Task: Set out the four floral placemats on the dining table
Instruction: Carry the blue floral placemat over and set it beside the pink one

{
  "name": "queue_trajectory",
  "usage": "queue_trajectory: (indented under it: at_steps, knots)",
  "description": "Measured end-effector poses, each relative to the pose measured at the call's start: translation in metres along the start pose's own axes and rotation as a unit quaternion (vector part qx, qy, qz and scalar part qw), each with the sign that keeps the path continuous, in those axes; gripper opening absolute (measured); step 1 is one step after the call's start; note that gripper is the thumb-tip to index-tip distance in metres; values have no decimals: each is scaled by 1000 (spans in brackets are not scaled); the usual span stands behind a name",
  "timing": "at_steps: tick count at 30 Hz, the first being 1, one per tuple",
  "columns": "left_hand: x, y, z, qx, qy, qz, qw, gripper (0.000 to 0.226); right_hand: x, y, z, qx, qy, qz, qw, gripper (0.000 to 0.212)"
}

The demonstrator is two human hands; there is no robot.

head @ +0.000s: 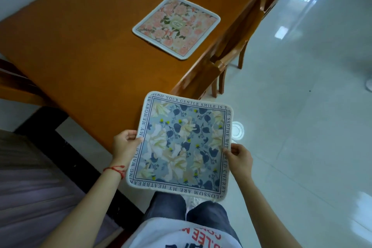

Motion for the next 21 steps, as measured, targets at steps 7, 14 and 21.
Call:
queue_trajectory:
  at_steps: [7, 14, 21]
  knots:
    - [4, -54, -20, -24, -24, 101, 994, 15, 11, 36, -40, -34, -62, -70, 995, 17]
    - [-2, -105, -43, -56, -51, 173, 982, 21, 21, 67, -62, -50, -105, -147, 982, 18]
    - [0, -153, -60, -108, -81, 230, 964, 12, 31, 91, -84, -76, -148, -203, 965, 20]
Point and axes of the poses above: each hand's wrist, its own x-axis away from the middle knuckle, its own y-axis out of the back of the hand, z = x × y, the point moved 4 cm from there along -x, towards the middle knuckle, and after that the axes turned 7 degrees about x, right-handed, at the moved point
